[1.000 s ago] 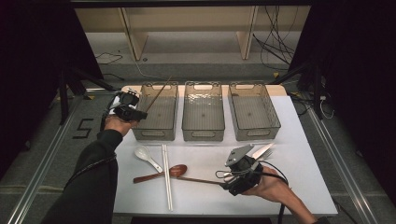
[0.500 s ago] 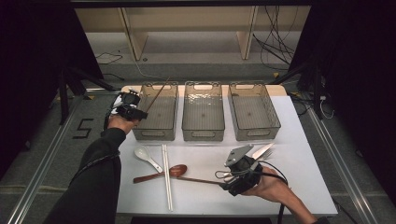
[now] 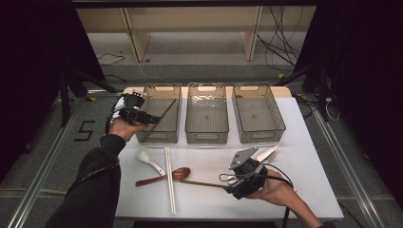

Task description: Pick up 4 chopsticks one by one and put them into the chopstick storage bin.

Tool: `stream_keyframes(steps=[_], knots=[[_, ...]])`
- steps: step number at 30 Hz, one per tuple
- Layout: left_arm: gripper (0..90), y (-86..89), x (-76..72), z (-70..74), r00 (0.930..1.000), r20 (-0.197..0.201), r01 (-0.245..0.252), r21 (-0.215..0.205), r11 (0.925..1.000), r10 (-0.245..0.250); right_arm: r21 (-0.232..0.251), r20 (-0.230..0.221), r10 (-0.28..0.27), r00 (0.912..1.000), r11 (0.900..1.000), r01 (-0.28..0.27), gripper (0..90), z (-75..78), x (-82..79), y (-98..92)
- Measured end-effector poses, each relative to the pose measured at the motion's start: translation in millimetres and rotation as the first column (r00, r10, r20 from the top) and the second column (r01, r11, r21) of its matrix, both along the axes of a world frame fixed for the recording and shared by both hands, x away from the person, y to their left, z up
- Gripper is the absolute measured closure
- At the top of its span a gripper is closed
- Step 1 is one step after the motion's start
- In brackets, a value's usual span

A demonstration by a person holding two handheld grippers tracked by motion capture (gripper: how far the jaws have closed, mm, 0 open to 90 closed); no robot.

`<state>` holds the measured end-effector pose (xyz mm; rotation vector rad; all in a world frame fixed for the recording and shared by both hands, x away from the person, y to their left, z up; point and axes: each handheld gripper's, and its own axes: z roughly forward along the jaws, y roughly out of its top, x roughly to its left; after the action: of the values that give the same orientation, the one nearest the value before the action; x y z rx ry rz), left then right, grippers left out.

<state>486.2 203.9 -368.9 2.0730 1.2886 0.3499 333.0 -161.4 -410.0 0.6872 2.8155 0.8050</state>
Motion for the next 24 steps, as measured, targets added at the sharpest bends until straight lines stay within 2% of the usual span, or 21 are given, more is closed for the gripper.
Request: stream_keyframes(steps=[5,7,9,17,24], knots=[[21.1,-3.4,-28.1,8.8,0.9971,0.034,0.069,-0.037,0.9970,-0.067,-0.003,0.003,0.003,1.0000,1.000,-0.003,29.3,-0.8,1.1,0.0],[17.2,-5.3,-39.3,10.7,0.9938,0.042,0.106,-0.054,0.9929,-0.104,-0.012,0.018,0.020,0.9997,1.000,-0.019,29.4,-1.8,2.7,-0.6],[16.1,-7.7,-50.8,11.3,0.9906,0.057,0.129,-0.076,0.9888,-0.124,-0.014,0.013,0.021,0.9997,1.000,-0.021,29.5,-1.9,3.0,-0.3],[13.2,-24.8,-88.6,1.7,0.9758,0.072,0.211,-0.058,0.9758,-0.207,-0.035,-0.002,0.031,0.9995,0.999,-0.031,29.5,-6.7,7.8,5.6],[11.1,-33.3,-109.3,-4.9,0.9708,0.083,0.230,-0.062,0.9712,-0.225,-0.060,-0.026,0.024,0.9994,0.998,-0.026,28.1,-10.4,10.6,9.1]])
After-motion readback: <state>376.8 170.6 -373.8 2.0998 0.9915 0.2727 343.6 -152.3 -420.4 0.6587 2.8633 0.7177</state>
